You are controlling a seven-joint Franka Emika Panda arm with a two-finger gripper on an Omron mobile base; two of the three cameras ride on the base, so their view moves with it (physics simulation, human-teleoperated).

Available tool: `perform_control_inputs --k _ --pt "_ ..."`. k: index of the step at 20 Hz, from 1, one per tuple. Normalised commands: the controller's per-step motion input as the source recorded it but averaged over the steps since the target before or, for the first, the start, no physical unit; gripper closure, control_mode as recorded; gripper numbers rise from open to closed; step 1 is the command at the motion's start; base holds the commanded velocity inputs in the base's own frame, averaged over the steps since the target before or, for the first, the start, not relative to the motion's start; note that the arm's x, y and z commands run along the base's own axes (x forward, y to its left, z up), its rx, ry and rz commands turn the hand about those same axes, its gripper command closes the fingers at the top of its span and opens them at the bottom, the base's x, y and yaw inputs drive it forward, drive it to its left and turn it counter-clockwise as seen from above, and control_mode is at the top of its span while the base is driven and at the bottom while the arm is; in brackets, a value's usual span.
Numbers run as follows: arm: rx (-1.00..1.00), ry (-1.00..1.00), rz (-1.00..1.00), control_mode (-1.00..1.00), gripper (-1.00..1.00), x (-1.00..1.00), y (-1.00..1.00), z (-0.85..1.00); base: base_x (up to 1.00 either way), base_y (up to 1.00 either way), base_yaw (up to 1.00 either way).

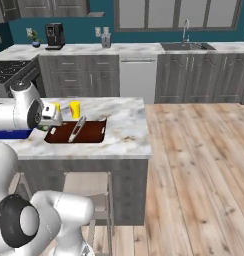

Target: Gather the eggplant and broccoli from the fridge and place them on a tray on the dining counter. Then gather the chicken drumsticks from the fridge and place them on the other tray.

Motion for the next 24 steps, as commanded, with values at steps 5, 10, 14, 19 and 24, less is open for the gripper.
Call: perform_control_inputs --k 5,10,14,19,24 --pt "-0.02 0.05 0.0 -1.0 1.0 0.65 0.29 -0.43 0.0 0.0 0.0" --pt "-0.02 0.06 0.0 -1.0 1.0 0.53 0.23 -0.36 0.0 0.0 0.0" --pt "-0.03 0.05 -0.01 -1.0 1.0 0.37 0.1 -0.3 0.0 0.0 0.0" --pt "-0.03 0.0 -0.01 -1.0 1.0 0.11 0.02 -0.25 0.0 0.0 0.0" --pt "-0.01 0.0 -0.02 -1.0 1.0 0.14 0.0 -0.18 0.0 0.0 0.0"
